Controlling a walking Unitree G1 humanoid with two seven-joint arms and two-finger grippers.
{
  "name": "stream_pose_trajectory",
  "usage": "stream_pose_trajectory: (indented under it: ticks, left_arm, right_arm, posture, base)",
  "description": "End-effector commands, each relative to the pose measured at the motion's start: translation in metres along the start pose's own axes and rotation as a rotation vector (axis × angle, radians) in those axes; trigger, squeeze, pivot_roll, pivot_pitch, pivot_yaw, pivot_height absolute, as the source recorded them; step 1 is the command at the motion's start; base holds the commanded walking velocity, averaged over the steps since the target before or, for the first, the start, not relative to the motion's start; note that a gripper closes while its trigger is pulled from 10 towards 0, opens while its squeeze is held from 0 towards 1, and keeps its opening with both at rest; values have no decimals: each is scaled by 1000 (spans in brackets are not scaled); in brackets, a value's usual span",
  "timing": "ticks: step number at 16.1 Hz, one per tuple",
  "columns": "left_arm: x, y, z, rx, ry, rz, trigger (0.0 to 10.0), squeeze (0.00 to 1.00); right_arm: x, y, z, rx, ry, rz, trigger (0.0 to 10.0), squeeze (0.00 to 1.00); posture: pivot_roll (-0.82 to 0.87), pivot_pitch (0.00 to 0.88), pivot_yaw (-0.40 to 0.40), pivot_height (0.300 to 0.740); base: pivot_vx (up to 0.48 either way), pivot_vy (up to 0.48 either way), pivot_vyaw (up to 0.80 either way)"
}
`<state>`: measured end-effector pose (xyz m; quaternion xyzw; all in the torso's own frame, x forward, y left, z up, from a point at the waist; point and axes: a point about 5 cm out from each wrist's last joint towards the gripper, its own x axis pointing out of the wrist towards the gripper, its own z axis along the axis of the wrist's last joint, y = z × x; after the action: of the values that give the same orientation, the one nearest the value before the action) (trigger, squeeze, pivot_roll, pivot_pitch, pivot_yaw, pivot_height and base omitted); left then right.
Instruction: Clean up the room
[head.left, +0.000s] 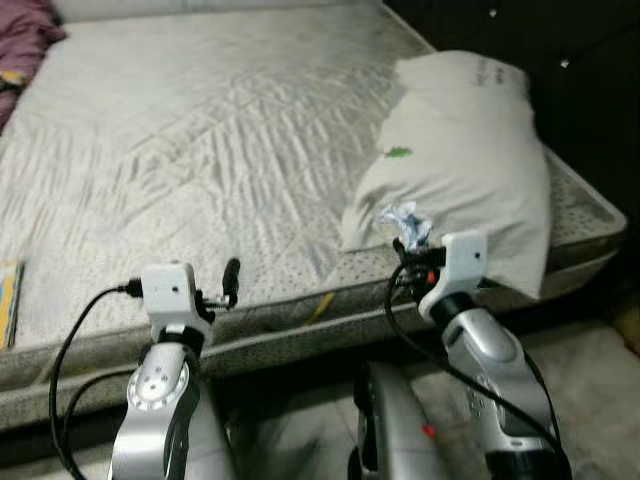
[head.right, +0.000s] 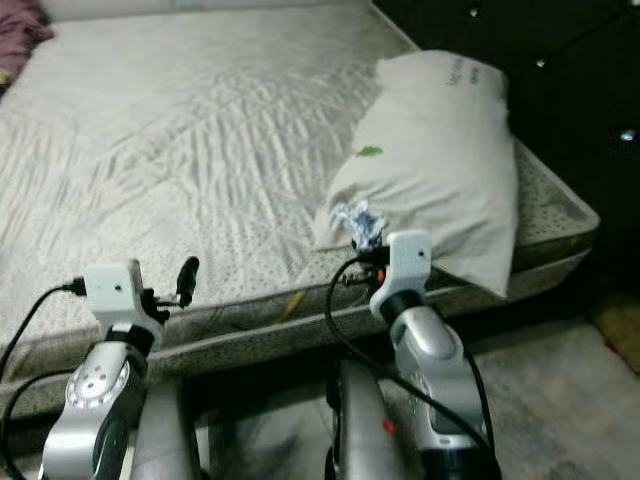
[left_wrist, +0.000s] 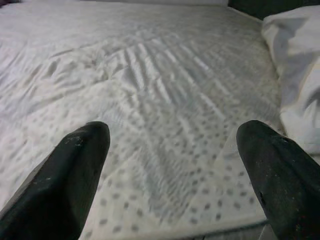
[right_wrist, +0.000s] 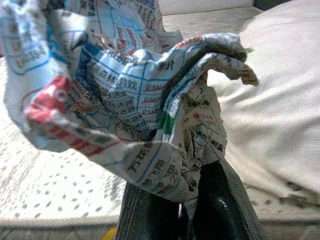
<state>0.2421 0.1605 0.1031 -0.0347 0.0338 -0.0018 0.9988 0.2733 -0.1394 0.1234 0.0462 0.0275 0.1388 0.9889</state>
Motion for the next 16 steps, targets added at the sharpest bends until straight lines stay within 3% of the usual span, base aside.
stream_pose_trajectory:
  ticks: [1,7,10,14,16]
  left_arm:
    - [1,2,-2,7,5,8,10000,0]
    - [1,3,-1,3,4,14,10000,0]
    - [1,-3,0,36,-8,-6,10000,0]
    - [1,2,-1,23,6,38,10000,0]
    - [2,2,-1,30,2,37,10000,0]
  right_arm:
    - [2,-3,2,-2,-6,-15,10000,0]
    - [4,-5,2,-11,-7,-25,10000,0]
    - [5,-3,1,-10,-8,-20,10000,0]
    - [7,-1,1,-4,-12,-3,10000,0]
    - [8,0,1,-14,-13,-7,10000,0]
  posture:
    - [11,0,-20,587]
    - [18,0,-22,637]
    - [26,0,-23,676]
    - [30,0,-26,719]
    - [33,0,-28,719]
  base:
    - [0,0,-438]
    - [0,0,-431]
    - [0,0,0]
    - [0,0,0]
    - [0,0,0]
